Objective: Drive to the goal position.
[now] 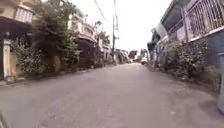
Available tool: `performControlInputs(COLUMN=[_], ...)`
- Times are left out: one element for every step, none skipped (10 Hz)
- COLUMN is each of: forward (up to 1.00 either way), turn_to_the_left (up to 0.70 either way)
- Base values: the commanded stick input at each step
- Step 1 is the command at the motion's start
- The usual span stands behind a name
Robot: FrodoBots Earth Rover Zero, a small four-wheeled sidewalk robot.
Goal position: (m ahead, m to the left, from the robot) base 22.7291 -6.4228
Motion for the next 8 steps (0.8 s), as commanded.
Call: performControlInputs(forward=[0.85, 0.85, 0.85, 0.85, 0.85, 0.85, 0.85, 0.85], turn_to_the_left=[-0.25, -0.25, -0.25, -0.25, -0.25, -0.17, 0.04, 0.09])
